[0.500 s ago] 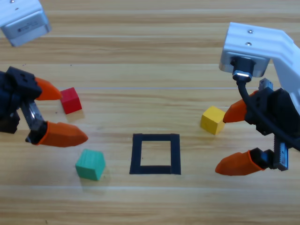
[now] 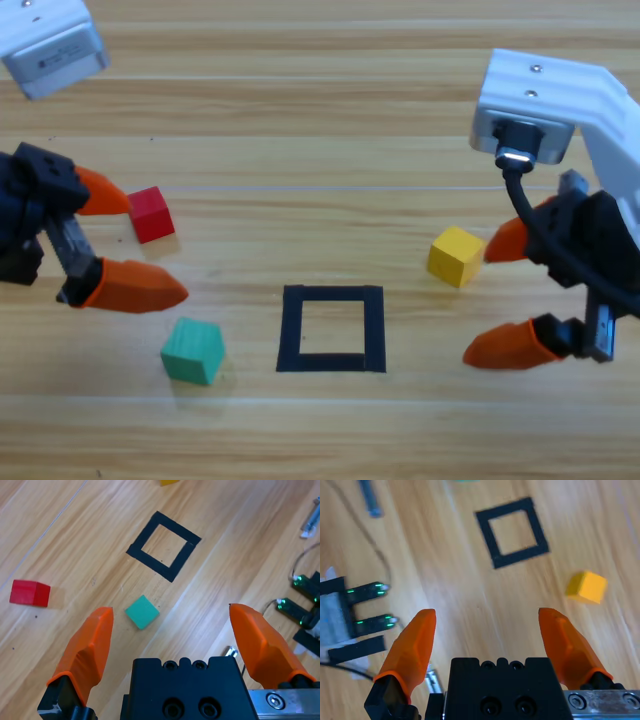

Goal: Stack the blocks in the rectangular block: red at the bottom, yellow in the middle, green on top

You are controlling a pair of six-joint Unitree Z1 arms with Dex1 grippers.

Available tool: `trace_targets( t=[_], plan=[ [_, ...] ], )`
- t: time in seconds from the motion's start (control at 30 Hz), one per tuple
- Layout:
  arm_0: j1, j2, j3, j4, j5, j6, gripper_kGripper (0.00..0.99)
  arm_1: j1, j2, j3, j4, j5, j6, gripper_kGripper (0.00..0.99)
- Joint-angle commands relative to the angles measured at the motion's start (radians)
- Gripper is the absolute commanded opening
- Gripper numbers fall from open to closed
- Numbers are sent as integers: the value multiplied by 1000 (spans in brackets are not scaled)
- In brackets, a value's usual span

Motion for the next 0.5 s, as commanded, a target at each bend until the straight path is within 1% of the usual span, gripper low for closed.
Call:
trace_targets(
  t=[0.03, 0.07, 0.1, 0.17, 0.23, 0.27, 0.37, 0.43, 0.5],
  plan=[
    [-8, 178, -114, 0, 103, -211, 977, -7, 17, 18, -14, -206, 103, 905],
    [10, 241, -163, 8, 127, -291, 936, -34, 27, 10, -14, -209, 118, 905],
    [32, 280, -198, 28, 133, -340, 928, -63, 44, -2, -12, -209, 130, 905],
    [82, 395, -312, 119, 170, -511, 943, -117, 99, -40, -6, -209, 141, 905],
    [118, 473, -393, 195, 176, -626, 942, -135, 158, -76, 8, -209, 115, 905],
    [136, 519, -447, 244, 186, -682, 942, -140, 207, -114, 37, -209, 86, 904],
    [200, 614, -565, 367, 181, -776, 942, -186, 316, -195, 80, -198, 64, 905],
    [246, 652, -611, 415, 167, -820, 942, -215, 371, -237, 95, -186, 43, 925],
    [297, 697, -659, 464, 141, -854, 942, -231, 422, -260, 97, -189, 24, 940]
  ],
)
